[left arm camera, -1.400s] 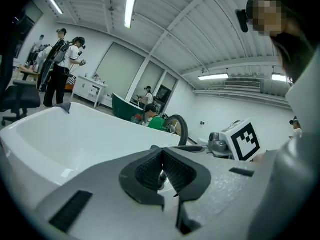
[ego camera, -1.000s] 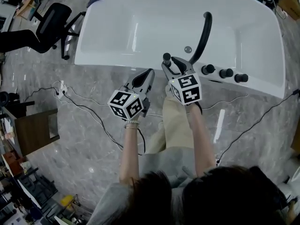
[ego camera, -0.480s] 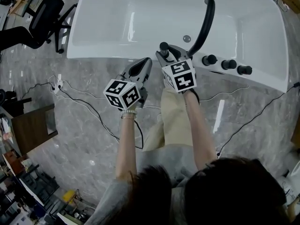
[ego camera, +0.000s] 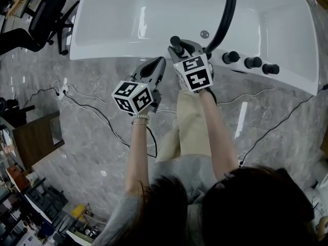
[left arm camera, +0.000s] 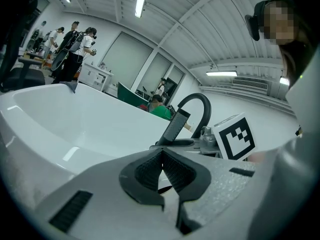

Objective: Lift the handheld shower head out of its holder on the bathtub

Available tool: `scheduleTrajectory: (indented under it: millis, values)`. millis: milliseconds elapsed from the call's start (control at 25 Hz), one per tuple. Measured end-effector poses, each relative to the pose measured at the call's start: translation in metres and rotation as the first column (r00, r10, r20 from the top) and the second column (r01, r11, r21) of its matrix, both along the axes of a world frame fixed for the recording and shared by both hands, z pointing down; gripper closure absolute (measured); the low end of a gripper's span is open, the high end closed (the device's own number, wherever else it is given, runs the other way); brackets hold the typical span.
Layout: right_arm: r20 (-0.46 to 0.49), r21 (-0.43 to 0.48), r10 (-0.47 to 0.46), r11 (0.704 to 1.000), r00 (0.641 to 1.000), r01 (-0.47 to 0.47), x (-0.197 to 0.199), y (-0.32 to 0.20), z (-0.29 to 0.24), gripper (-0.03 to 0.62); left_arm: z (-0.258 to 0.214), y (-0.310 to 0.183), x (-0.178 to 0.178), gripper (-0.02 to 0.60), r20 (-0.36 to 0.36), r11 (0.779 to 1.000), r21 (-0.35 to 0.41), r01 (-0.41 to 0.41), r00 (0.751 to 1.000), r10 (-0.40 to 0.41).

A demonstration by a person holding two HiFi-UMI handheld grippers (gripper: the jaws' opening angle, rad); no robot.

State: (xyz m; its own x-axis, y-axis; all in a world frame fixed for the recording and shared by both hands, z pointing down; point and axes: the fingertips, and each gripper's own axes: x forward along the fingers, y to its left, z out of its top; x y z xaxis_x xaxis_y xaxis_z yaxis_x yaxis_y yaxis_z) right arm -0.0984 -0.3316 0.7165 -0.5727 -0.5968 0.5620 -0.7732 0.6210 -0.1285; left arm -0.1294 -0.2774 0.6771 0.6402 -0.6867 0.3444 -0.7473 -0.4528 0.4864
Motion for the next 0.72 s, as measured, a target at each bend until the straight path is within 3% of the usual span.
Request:
scheduleTrajectory:
  millis: [720]
  values:
    - [-0.013,0.020,0.016,1.000,1.000,-0.016,0.006,0.005,-0.008,0.461,0.004,0.005,0.009,0.577,-0.014,1.000,-0.002,-0.011,1.000,0.011]
